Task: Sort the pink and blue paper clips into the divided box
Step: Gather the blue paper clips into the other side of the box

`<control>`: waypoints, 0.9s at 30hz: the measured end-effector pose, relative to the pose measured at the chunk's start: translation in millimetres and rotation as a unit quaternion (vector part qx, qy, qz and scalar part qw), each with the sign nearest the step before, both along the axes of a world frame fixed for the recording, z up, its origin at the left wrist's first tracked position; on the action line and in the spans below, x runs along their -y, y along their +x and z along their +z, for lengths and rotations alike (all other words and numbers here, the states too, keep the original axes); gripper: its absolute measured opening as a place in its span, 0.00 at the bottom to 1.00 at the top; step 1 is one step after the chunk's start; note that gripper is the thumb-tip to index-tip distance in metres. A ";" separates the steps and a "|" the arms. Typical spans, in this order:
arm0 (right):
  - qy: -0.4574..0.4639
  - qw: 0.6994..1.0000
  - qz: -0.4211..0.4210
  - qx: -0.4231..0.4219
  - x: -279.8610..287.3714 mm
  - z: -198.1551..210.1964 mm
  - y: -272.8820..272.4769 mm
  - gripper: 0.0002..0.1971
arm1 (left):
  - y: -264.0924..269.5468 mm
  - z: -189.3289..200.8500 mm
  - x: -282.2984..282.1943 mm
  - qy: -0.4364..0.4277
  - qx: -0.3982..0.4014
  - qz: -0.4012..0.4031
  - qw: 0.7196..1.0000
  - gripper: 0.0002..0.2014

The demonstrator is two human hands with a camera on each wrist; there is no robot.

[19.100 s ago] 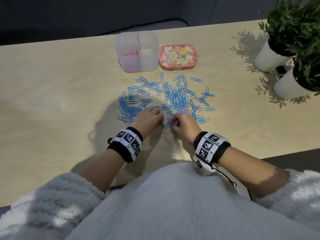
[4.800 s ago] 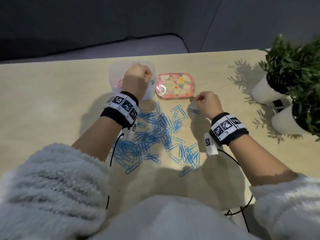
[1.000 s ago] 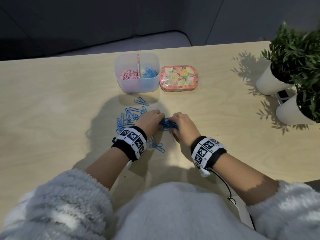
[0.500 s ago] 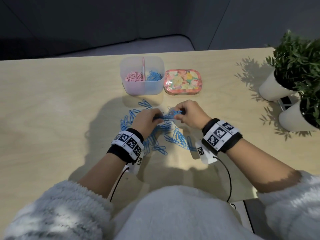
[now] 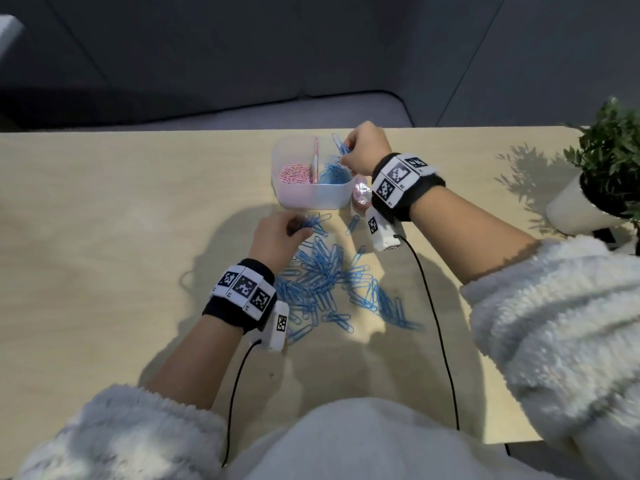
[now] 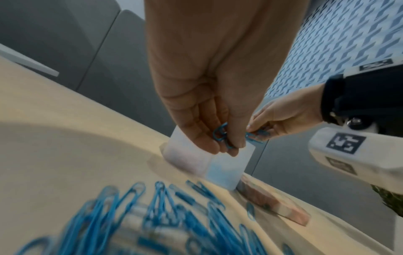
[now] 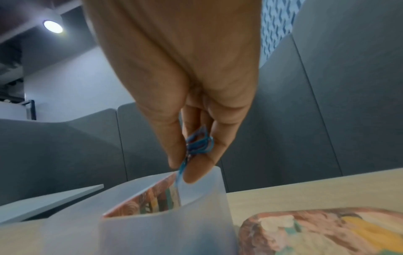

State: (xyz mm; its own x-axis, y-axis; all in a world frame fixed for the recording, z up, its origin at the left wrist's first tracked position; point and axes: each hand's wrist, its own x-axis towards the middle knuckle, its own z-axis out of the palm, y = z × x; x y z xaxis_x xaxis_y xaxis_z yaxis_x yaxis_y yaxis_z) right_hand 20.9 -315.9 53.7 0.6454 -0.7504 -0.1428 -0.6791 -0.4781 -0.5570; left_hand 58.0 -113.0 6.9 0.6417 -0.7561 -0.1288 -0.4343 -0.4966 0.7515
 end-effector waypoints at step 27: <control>0.156 0.976 0.076 -0.131 -90.5 -66.4 -234.9 0.24 | -25.7 -13.7 43.7 0.166 0.168 -0.350 0.906 0.36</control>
